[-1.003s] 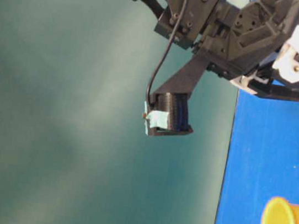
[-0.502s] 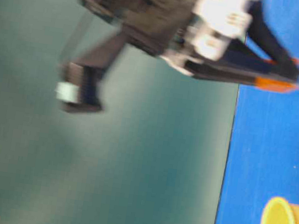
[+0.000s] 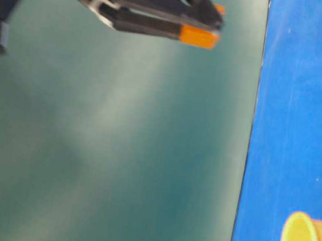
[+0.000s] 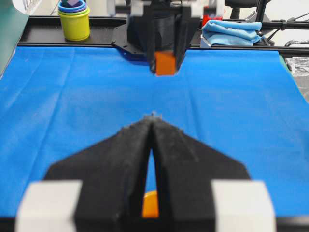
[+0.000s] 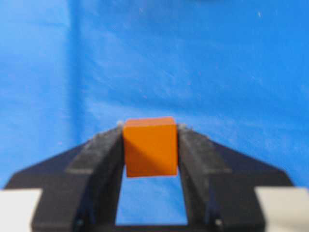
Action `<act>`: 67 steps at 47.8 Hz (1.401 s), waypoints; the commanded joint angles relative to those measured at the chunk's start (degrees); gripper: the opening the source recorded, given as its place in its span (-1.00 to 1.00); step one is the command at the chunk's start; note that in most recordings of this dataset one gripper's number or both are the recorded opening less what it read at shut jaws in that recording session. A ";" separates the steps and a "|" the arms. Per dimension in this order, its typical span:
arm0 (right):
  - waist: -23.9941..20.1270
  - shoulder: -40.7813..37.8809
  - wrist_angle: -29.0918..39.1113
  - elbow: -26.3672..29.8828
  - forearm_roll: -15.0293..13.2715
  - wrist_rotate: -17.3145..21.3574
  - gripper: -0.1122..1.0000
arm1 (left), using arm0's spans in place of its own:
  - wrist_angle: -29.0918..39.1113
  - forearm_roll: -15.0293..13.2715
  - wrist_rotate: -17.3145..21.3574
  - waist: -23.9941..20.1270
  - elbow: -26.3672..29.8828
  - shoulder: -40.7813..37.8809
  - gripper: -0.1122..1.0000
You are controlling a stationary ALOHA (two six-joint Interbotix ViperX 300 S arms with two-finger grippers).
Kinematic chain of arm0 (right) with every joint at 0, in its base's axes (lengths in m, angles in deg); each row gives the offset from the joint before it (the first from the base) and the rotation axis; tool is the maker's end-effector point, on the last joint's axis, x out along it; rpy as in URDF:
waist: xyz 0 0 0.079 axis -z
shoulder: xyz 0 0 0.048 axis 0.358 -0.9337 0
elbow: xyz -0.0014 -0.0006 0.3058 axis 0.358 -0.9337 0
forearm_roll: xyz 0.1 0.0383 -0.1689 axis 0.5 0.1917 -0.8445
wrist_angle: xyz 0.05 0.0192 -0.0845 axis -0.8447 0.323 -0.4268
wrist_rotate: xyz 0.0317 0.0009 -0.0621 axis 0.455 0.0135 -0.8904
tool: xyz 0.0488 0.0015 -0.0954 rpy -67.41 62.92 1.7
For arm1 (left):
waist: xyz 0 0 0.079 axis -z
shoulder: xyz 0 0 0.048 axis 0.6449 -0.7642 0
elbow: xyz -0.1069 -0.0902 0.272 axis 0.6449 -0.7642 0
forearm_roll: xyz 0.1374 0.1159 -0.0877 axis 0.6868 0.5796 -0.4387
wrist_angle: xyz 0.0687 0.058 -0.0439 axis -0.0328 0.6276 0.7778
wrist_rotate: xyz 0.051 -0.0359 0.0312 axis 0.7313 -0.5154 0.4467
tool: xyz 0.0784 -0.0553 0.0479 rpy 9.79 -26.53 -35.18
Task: Move the block forward with right arm.
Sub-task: 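Lift the orange cube with the right gripper, then carry the held cube with the right gripper toward the near right corner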
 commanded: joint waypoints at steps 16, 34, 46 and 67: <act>-5.36 4.92 -0.09 1.49 0.18 0.26 -0.08 | -0.35 0.09 -0.09 -0.09 1.85 -0.18 -0.78; -12.30 5.01 -0.09 3.60 0.35 2.11 -0.08 | -0.35 0.09 -0.09 -0.09 1.85 -0.18 -0.78; -15.64 4.92 -0.26 4.22 0.35 6.77 -0.08 | -0.35 0.09 -0.09 0.00 1.85 -0.18 -0.78; -22.50 4.22 -2.81 5.71 0.44 11.69 -0.08 | -0.35 0.09 -0.09 -0.09 1.85 -0.18 -0.78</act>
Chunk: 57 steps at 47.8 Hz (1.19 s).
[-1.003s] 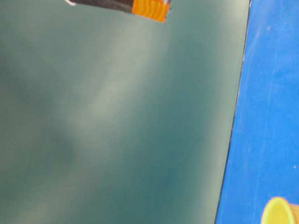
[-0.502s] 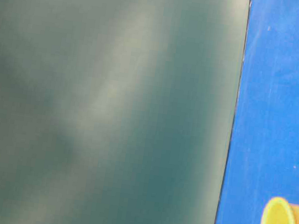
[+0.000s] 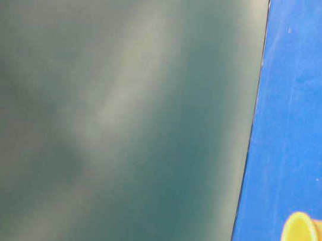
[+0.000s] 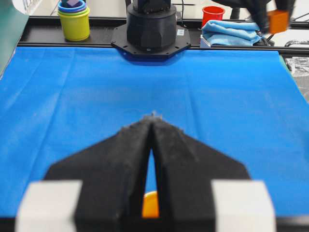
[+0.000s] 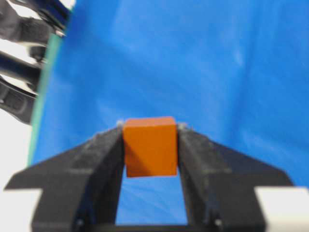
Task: Move the block forward with right arm.
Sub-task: 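Carry the held cube with the right gripper toward the near right corner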
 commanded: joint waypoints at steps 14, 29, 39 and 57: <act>-4.13 -2.55 -2.20 6.59 0.09 0.35 -0.08 | -0.35 0.09 -0.09 -0.09 1.93 -0.26 -0.78; -7.21 -5.36 -2.20 11.16 0.09 0.35 -0.08 | -0.35 0.09 -0.09 -0.09 1.93 -0.26 -0.78; -8.96 -5.71 -2.29 12.66 0.18 1.41 -0.08 | -0.35 0.18 -0.09 -0.09 1.93 -0.26 -0.78; -10.11 -5.89 -4.13 13.18 0.18 5.45 -0.08 | -0.35 0.09 -0.09 -0.09 2.02 -0.26 -0.78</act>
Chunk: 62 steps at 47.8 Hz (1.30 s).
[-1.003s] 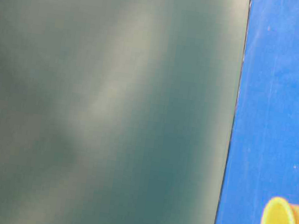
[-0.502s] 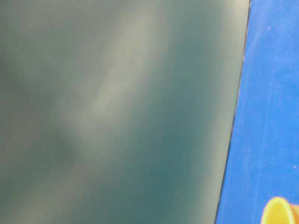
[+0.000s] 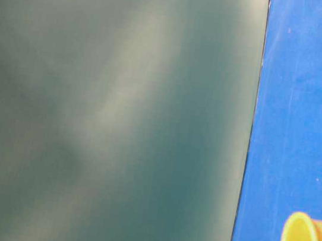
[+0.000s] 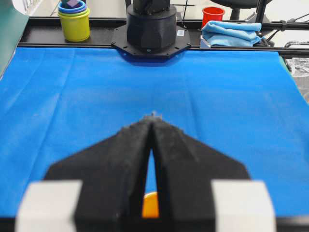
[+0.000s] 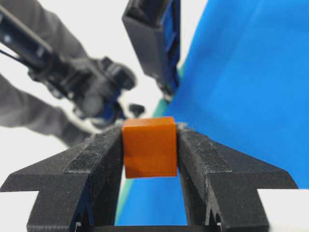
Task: Move the block forward with right arm.
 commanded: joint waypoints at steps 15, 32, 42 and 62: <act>-0.44 0.62 -2.90 1.58 0.09 0.26 -0.08 | -0.35 0.09 -0.09 -0.18 1.93 -0.26 -0.78; -0.44 0.62 -2.72 1.58 0.09 0.35 -0.08 | -0.35 0.09 -0.09 -0.18 1.85 -0.26 -0.78; -0.44 0.62 -2.72 1.58 0.09 0.35 -0.08 | -0.35 0.09 -0.09 -0.18 1.93 -0.26 -0.78; -0.44 0.62 -2.64 1.58 0.00 0.26 -0.08 | -0.35 0.09 -0.09 -0.18 1.85 -0.26 -0.78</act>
